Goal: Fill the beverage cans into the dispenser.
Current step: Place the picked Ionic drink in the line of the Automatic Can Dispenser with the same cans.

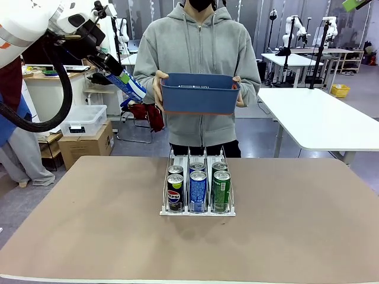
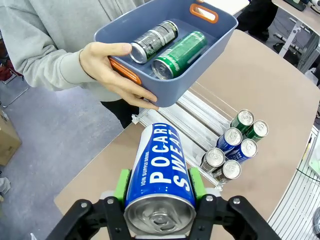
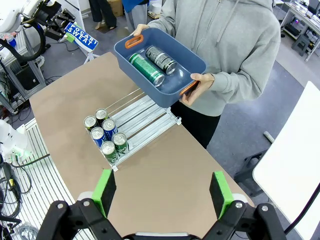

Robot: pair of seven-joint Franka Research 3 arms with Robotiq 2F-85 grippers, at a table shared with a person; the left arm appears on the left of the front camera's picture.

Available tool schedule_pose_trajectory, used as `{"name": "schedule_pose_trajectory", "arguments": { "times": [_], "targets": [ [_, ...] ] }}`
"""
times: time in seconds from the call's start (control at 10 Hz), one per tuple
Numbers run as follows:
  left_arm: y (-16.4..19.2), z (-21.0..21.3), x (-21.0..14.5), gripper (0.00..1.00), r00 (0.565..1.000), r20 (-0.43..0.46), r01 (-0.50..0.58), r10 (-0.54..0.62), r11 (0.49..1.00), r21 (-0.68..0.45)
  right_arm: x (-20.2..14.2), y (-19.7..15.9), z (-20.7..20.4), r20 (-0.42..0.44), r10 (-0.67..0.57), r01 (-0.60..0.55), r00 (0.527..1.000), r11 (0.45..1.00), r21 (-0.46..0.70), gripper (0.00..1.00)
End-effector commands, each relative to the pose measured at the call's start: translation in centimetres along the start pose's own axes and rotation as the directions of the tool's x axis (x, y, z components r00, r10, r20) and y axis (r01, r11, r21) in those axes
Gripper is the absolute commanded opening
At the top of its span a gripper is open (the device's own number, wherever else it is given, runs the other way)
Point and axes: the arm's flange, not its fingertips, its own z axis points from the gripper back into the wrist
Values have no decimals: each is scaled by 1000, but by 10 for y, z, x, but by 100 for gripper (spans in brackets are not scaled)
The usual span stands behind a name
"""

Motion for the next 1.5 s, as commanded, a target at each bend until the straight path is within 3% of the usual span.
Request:
{"name": "schedule_pose_trajectory", "arguments": {
  "times": [0.0,0.3,0.4,0.7,1.2,1.4],
  "targets": [
    [1,2,0,0,1000,3,9,-9,1000,3,-2,1,0,-1,-1,1,1000,1000,3,100],
    [1,2,0,0,1000,3,9,-9,1000,3,-2,1,0,-1,-1,1,1000,1000,3,100],
    [0,0,0,57,1000,0,0,0,1000,0,-2,1,0,-1,-1,1,1000,1000,3,100],
    [-24,-28,8,57,976,-135,-174,173,985,6,-2,1,0,-1,-1,1,1000,1000,3,100],
    [-92,-53,5,57,960,-253,-138,124,990,-40,-2,1,0,-1,-1,1,1000,1000,3,100],
    [-84,-60,8,57,964,-240,-131,114,990,-59,-2,1,0,-1,-1,1,1000,1000,3,100]
  ]
}}
